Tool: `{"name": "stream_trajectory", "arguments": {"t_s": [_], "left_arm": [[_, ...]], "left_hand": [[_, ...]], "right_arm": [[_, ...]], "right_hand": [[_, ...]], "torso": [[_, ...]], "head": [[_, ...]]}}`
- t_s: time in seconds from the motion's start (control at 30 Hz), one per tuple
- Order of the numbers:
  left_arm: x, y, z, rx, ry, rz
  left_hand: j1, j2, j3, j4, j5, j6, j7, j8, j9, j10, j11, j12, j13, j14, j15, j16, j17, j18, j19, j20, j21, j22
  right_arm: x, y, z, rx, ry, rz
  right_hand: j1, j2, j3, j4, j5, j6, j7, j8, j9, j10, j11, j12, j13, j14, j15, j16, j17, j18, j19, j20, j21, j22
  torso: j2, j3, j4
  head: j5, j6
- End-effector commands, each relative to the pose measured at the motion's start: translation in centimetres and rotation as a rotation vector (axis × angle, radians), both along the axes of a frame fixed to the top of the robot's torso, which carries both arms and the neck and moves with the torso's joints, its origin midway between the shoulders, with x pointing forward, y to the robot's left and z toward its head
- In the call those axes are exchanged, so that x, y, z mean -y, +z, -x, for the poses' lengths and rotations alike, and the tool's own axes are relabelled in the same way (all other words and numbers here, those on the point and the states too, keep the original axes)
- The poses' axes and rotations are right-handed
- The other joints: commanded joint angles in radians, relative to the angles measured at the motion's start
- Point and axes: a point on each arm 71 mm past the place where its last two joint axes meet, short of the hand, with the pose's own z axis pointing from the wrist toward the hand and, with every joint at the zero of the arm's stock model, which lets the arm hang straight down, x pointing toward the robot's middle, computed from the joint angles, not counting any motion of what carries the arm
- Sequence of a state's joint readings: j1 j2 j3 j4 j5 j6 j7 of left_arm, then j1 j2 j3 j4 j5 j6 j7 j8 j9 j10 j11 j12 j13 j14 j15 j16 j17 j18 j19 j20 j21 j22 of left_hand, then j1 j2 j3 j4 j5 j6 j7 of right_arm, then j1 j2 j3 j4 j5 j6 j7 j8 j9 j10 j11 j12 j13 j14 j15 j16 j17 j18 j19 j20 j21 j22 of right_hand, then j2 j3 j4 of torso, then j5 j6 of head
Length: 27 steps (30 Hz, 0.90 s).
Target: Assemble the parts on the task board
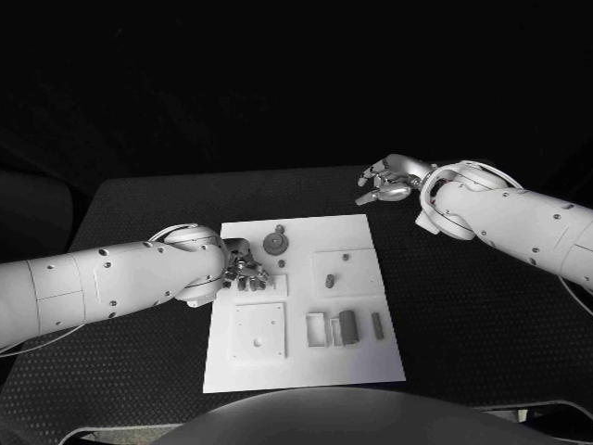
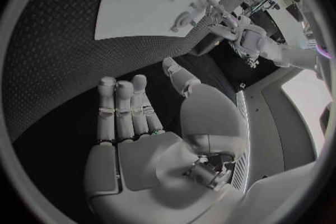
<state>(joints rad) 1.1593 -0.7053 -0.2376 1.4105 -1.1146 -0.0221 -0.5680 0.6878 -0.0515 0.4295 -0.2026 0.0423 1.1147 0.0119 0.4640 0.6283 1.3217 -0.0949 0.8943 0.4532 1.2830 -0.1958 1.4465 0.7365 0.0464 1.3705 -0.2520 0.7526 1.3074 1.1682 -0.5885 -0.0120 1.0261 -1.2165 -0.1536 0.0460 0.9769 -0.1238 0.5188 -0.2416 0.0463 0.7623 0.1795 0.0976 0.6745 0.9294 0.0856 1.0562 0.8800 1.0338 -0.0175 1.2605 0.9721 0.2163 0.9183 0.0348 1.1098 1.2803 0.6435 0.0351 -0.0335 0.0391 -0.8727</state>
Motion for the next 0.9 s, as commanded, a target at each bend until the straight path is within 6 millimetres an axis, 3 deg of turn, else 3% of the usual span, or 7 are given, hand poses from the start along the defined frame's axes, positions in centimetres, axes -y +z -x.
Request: {"name": "stream_trajectory", "arguments": {"t_s": [0.03, 0.27, 0.9], "left_arm": [[0.28, 0.09, 0.03, 0.008, -0.005, 0.026], [0.25, 0.13, -0.01, 0.014, -0.004, 0.032], [0.16, 0.10, 0.01, 0.009, -0.010, 0.031]], "left_hand": [[-0.010, -0.001, -0.002, 0.006, 0.006, 0.005, 0.003, 0.006, -0.001, 0.005, 0.000, -0.004, 0.002, 0.001, -0.007, 0.000, 0.002, 0.046, 0.002, -0.006, 0.001, 0.015], [-0.009, -0.001, -0.001, 0.004, 0.006, 0.006, 0.002, 0.007, -0.001, 0.005, 0.000, -0.003, 0.002, 0.001, -0.007, 0.001, 0.002, 0.047, 0.003, -0.007, 0.002, 0.015], [0.002, 0.013, 0.002, -0.018, 0.006, 0.006, 0.002, 0.010, -0.001, 0.007, -0.001, -0.003, 0.003, 0.001, -0.008, 0.003, 0.005, 0.046, 0.005, -0.008, 0.004, 0.017]], "right_arm": [[-0.10, -0.06, 0.04, -0.006, 0.010, 0.009], [-0.08, -0.06, 0.03, -0.005, 0.009, 0.009], [-0.13, -0.07, 0.03, -0.007, 0.010, 0.010]], "right_hand": [[-0.006, 0.001, 0.000, 0.005, 0.002, -0.012, 0.019, 0.006, -0.001, -0.008, -0.001, 0.004, -0.002, -0.002, -0.006, 0.003, -0.001, 0.046, -0.002, -0.008, -0.003, -0.001], [-0.005, 0.001, 0.001, 0.005, 0.002, -0.012, 0.019, 0.006, -0.001, -0.008, -0.001, 0.004, -0.002, -0.003, -0.006, 0.003, -0.002, 0.046, -0.002, -0.008, -0.003, -0.001], [-0.006, 0.001, 0.000, 0.005, 0.002, -0.012, 0.019, 0.006, -0.001, -0.009, -0.001, 0.004, -0.002, -0.003, -0.006, 0.003, -0.002, 0.046, -0.002, -0.008, -0.003, -0.001]], "torso": [[0.000, -0.0002, 0.0004], [0.000, -0.0017, 0.0012], [0.000, -0.0006, 0.0004]], "head": [[-0.002, 0.000], [-0.005, 0.000], [-0.002, 0.000]]}}
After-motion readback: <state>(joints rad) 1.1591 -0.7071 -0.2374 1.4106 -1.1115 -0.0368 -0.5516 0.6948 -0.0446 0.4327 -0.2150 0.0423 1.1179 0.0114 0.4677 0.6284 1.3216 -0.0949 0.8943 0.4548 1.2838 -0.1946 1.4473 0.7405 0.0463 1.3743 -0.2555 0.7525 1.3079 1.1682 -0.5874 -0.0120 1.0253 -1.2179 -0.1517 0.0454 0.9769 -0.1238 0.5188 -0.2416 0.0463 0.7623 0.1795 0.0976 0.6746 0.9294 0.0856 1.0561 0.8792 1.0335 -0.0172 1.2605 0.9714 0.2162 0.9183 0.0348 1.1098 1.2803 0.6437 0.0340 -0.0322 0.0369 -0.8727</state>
